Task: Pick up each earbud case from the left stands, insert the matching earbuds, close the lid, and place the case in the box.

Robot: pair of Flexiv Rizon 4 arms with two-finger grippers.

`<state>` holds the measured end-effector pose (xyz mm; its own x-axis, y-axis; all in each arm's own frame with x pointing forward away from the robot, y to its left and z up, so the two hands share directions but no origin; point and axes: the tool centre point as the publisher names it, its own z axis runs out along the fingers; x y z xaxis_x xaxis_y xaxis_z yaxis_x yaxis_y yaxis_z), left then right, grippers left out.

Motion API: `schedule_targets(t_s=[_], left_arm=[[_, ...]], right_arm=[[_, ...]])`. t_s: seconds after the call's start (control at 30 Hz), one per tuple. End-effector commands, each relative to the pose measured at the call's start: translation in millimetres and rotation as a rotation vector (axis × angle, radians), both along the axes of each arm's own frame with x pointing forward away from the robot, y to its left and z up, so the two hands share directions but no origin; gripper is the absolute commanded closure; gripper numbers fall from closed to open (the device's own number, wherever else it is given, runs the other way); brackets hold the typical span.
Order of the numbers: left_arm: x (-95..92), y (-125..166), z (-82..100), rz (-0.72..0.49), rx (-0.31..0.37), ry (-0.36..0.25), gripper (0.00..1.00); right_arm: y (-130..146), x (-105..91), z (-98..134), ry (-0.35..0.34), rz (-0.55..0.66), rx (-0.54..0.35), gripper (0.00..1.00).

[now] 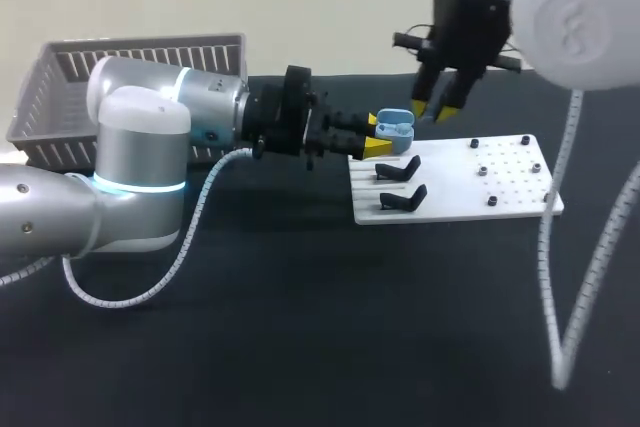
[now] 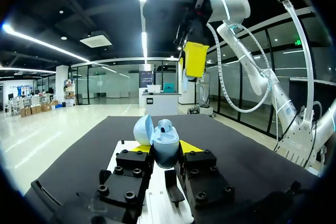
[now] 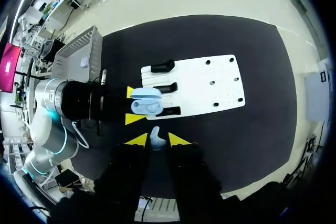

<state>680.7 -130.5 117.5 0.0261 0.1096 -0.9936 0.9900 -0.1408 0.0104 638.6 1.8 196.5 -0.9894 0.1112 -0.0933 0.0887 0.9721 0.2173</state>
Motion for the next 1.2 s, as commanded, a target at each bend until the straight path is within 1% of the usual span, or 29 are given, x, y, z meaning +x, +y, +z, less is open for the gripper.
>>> schedule_targets(t_s=[0.03,0.27,0.4,0.6,0.77,1.2], left_arm=[[0.2,-0.3,-0.3,0.0,0.001,0.0,1.0],[0.2,-0.3,-0.3,0.0,0.001,0.0,1.0],[0.2,-0.3,-0.3,0.0,0.001,0.0,1.0],[0.2,-0.3,-0.3,0.0,0.001,0.0,1.0],[0.2,-0.3,-0.3,0.0,0.001,0.0,1.0],[0.2,-0.3,-0.3,0.0,0.001,0.0,1.0]], right_arm=[[17.4,11.5,-2.7,0.05,0.021,-0.028,1.0],[33.0,16.6,-8.5,0.081,0.07,-0.06,1.0],[36.9,21.4,-12.6,0.094,0.084,-0.077,1.0],[38.6,25.4,-19.8,0.092,0.091,-0.116,1.0],[39.5,26.9,-23.6,0.091,0.103,-0.131,1.0],[38.9,25.2,-27.5,0.113,0.084,-0.123,1.0]])
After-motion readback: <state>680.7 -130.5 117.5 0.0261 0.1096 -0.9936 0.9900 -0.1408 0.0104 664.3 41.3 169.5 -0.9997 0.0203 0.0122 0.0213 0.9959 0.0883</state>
